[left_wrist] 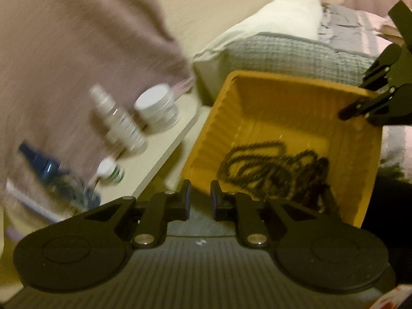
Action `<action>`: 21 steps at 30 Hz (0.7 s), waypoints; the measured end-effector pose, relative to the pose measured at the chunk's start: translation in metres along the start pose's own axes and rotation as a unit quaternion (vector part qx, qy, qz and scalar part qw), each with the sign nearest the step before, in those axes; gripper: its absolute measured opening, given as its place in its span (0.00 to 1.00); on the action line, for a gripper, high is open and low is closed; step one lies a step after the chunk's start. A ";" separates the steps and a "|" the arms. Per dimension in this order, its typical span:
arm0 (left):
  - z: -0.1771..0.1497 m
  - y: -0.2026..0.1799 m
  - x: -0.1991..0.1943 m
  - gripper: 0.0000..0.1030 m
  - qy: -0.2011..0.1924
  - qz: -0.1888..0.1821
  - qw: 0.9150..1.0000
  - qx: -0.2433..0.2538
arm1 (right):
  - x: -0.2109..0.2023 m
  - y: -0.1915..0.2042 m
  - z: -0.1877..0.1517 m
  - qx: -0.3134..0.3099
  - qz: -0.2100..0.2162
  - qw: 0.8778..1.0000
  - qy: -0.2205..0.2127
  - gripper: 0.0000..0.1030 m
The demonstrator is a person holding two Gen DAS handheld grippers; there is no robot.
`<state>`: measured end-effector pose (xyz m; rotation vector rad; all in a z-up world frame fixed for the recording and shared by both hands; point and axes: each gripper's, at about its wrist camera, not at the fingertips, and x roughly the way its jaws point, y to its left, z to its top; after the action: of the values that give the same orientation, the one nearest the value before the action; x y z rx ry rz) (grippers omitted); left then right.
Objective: Organize jewelry
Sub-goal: 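Move the left tool to the rug and pinch the white pearl strand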
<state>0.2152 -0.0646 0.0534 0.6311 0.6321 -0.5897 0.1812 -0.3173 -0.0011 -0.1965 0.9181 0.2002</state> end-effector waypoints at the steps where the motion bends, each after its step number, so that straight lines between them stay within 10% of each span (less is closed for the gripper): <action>1: -0.006 0.003 -0.002 0.14 0.002 0.006 1.000 -0.009 | 0.000 0.000 0.000 0.000 0.000 1.000 0.000 0.04; 21: -0.108 0.041 -0.032 0.26 0.005 0.095 0.974 -0.207 | 0.001 -0.001 -0.001 0.005 -0.001 1.000 0.000 0.04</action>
<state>0.1834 0.0464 0.0203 0.2979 0.6710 -0.2625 0.1812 -0.3180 -0.0018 -0.1872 0.9184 0.1938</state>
